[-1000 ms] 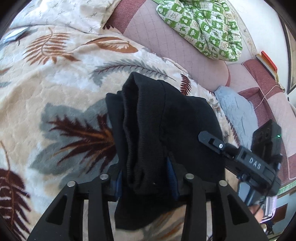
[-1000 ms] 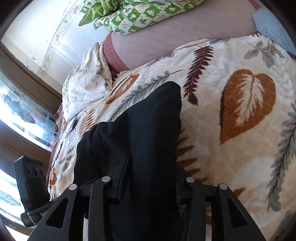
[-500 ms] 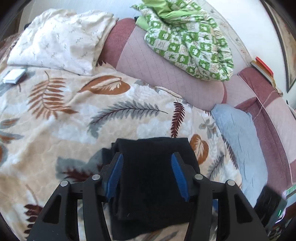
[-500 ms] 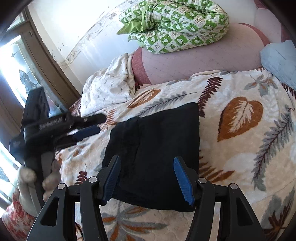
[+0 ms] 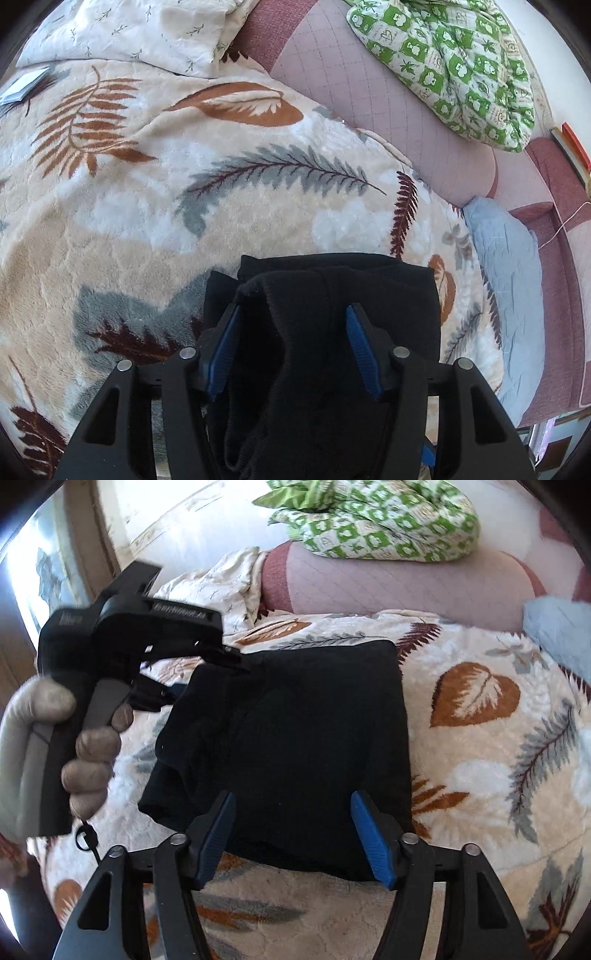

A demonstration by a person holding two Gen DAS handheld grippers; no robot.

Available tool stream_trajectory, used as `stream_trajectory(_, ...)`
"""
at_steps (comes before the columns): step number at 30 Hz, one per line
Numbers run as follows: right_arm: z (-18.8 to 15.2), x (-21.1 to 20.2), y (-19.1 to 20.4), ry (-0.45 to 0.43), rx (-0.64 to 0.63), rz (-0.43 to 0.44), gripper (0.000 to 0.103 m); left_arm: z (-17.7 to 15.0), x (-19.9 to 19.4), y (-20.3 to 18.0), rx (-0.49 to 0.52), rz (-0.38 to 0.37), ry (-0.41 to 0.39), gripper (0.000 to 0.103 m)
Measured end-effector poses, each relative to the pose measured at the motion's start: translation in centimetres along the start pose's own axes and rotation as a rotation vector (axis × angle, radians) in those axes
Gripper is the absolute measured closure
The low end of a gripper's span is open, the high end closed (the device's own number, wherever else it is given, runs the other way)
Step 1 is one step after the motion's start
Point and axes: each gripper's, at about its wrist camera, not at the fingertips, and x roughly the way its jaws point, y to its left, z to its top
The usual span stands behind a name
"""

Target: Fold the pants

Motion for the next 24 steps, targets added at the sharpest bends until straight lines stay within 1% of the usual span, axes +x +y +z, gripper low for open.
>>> stream_trajectory(2,0.0,-0.1,0.9,-0.001,-0.055,-0.023,0.025,0.0,-0.9,0.0,-0.012,-0.006,-0.009,0.046)
stream_trajectory(3,0.1,-0.6,1.2,-0.012,-0.066,-0.027,0.025,-0.2,-1.6,-0.1,0.001,-0.004,-0.025,0.046)
stream_trajectory(4,0.3,-1.4,1.1,-0.033,-0.057,-0.015,0.025,-0.6,-2.7,-0.4,0.035,0.009,-0.05,0.046)
stream_trajectory(6,0.6,-3.3,0.6,-0.075,-0.026,0.022,0.024,-2.0,-5.4,-1.4,0.137,0.065,-0.126,0.046)
stream_trajectory(7,0.6,-4.2,0.3,-0.095,-0.016,0.022,0.023,-3.0,-6.9,-1.8,0.181,0.091,-0.173,0.046)
stream_trajectory(9,0.3,-5.4,0.0,-0.121,-0.006,0.001,0.021,-5.9,-10.0,-2.7,0.267,0.141,-0.276,0.042)
stream_trajectory(11,-0.3,-6.0,-0.4,-0.129,0.018,-0.023,0.02,-9.0,-12.9,-3.3,0.317,0.208,-0.397,0.027)
stream_trajectory(12,-0.7,-6.2,-0.6,-0.128,0.036,-0.031,0.02,-10.4,-14.1,-3.4,0.32,0.237,-0.455,0.023)
stream_trajectory(14,-1.3,-6.0,-1.1,-0.114,0.083,-0.04,0.02,-13.3,-16.4,-3.6,0.313,0.279,-0.578,0.01)
stream_trajectory(15,-1.5,-6.0,-1.2,-0.105,0.099,-0.043,0.02,-14.6,-17.2,-3.9,0.313,0.296,-0.632,0.008)
stream_trajectory(16,-1.7,-5.9,-1.2,-0.096,0.112,-0.043,0.02,-15.9,-17.9,-4.3,0.32,0.309,-0.683,0.004)
stream_trajectory(17,-2.0,-6.0,-1.0,-0.092,0.115,-0.042,0.02,-16.8,-18.4,-4.7,0.331,0.322,-0.718,0.0)
stream_trajectory(19,-2.4,-6.2,-0.4,-0.097,0.099,-0.058,0.02,-18.1,-18.9,-5.5,0.352,0.354,-0.745,0.0)
stream_trajectory(20,-2.6,-6.3,-0.1,-0.101,0.085,-0.075,0.019,-18.5,-18.7,-5.9,0.365,0.382,-0.735,0.0)
stream_trajectory(22,-3.2,-6.6,0.6,-0.11,0.065,-0.102,0.019,-19.1,-18.3,-6.3,0.376,0.427,-0.694,0.0)
stream_trajectory(24,-3.7,-6.9,1.2,-0.118,0.058,-0.131,0.017,-19.4,-17.8,-6.5,0.37,0.442,-0.641,0.0)
